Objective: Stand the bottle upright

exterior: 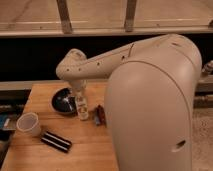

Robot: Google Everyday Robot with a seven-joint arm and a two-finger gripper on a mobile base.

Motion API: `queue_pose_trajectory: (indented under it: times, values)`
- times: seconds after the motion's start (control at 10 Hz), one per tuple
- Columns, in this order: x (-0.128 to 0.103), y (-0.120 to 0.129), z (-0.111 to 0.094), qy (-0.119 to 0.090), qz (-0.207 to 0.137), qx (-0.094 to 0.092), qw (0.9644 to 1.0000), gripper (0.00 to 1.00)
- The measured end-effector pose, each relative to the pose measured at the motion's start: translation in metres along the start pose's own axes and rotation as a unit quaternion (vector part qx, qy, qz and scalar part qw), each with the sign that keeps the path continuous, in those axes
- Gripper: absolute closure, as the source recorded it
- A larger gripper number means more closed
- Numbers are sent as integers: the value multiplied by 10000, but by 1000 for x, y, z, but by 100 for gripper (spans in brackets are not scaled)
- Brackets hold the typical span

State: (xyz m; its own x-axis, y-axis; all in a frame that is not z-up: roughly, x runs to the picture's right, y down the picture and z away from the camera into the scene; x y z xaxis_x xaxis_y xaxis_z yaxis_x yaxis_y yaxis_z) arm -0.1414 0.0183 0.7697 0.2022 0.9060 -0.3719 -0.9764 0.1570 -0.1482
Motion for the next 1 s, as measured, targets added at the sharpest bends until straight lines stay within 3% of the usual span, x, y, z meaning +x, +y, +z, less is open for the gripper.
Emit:
queue_pose_trajectory:
  times: [0.2,0.7,1.0]
  values:
    - [0,2,2,-11,15,-32,10000,95]
    - [14,-1,-7,-84,87,7,9999,41]
    - [24,-4,-7,-76,132,-8,9999,21]
